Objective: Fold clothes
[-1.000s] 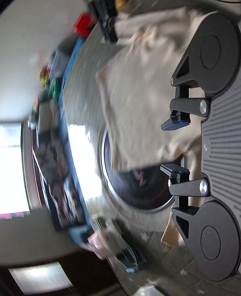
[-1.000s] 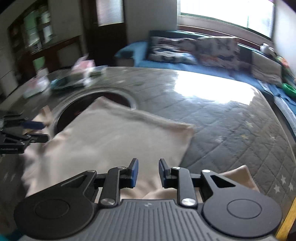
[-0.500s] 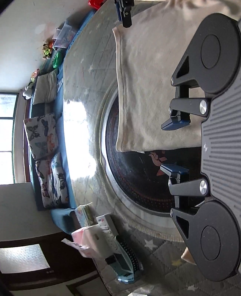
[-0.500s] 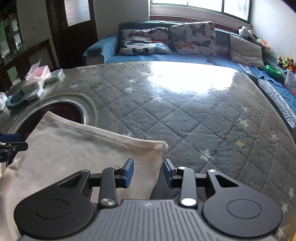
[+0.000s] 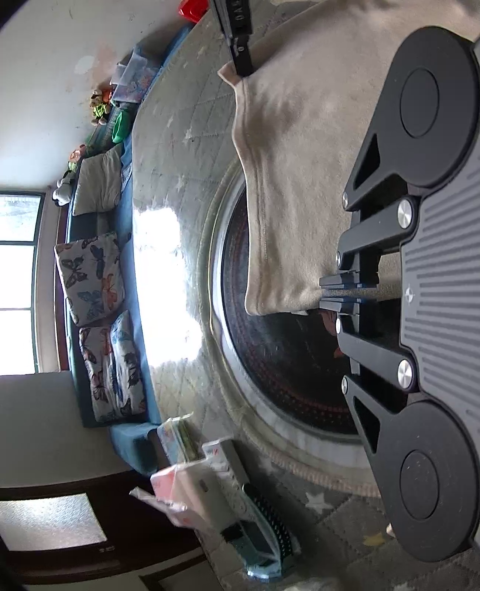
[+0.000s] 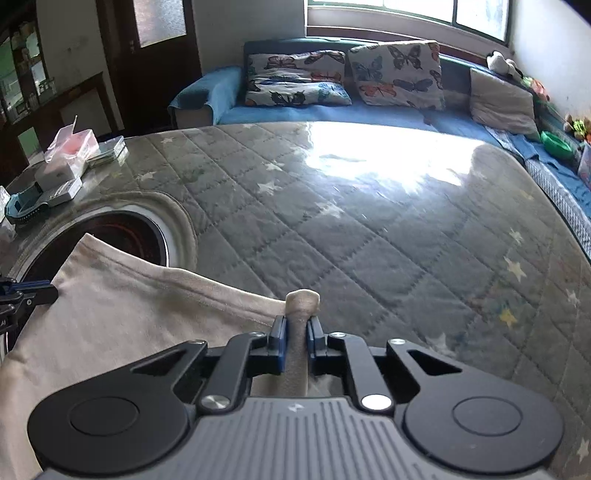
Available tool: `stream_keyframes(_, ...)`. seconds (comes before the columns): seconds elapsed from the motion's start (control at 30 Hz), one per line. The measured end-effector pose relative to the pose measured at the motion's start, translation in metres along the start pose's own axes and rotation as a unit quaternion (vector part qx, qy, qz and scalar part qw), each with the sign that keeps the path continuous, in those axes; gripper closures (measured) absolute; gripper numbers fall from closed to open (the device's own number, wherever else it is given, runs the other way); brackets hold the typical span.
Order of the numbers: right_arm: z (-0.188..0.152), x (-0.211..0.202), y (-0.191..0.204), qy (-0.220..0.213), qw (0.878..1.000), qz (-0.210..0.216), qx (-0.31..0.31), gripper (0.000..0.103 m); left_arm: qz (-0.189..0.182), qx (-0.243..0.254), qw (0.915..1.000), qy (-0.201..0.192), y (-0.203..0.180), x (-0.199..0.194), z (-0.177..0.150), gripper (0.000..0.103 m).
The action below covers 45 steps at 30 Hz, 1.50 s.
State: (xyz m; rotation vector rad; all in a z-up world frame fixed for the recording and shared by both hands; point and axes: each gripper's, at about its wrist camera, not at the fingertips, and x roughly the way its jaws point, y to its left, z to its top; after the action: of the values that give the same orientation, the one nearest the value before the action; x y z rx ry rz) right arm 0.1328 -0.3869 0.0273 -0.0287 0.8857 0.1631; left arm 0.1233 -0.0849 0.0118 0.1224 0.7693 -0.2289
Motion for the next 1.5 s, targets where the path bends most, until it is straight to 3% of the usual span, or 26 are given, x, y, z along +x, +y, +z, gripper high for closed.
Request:
stream_keyframes(0.3, 0.032, 0.034, 0.034, -0.010, 1.000, 0.018, -0.019, 0.094, 0.053, -0.027, 0.9982, -0.009, 0.037, -0.011, -0.004, 0.099)
stream_keyframes(0.4, 0.042, 0.048, 0.046, -0.014, 0.999, 0.018, -0.030, 0.087, 0.067, -0.035, 0.9971, 0.002, 0.047, -0.007, -0.004, 0.099)
stream_keyframes(0.43, 0.042, 0.045, 0.047, -0.017, 0.999, 0.019, -0.034, 0.082, 0.068, -0.039, 0.9969, 0.005, 0.051, -0.006, -0.004, 0.099)
stream_keyframes(0.63, 0.037, 0.012, 0.051, -0.032, 0.997, 0.029, -0.058, 0.080, 0.061, -0.051, 0.9968, 0.004, 0.049, -0.017, -0.007, 0.095)
stream_keyframes(0.73, 0.019, -0.012, 0.056, -0.034, 0.996, 0.047, -0.068, 0.076, 0.049, -0.047, 0.9977, -0.005, 0.038, -0.033, -0.010, 0.086)
stream_keyframes(0.8, 0.003, -0.026, 0.061, -0.032, 0.995, 0.058, -0.075, 0.071, 0.034, -0.044, 0.9984, -0.010, 0.028, -0.045, -0.015, 0.058)
stream_keyframes(0.97, -0.037, -0.059, 0.074, -0.027, 0.992, 0.086, -0.093, 0.071, -0.006, -0.027, 0.9995, -0.017, 0.000, -0.073, -0.036, 0.042)
stream_keyframes(1.2, -0.070, -0.080, 0.064, -0.036, 0.993, 0.075, -0.078, 0.071, -0.046, -0.008, 0.9988, -0.016, -0.033, -0.099, -0.067, 0.041)
stream_keyframes(1.33, -0.086, -0.089, 0.054, -0.043, 0.995, 0.064, -0.065, 0.069, -0.043, 0.018, 0.9988, -0.015, -0.046, -0.105, -0.082, 0.041)
stream_keyframes(1.5, -0.105, -0.100, 0.042, -0.051, 0.996, 0.049, -0.048, 0.059, -0.031, 0.026, 0.9990, -0.021, -0.048, -0.109, -0.091, 0.034)
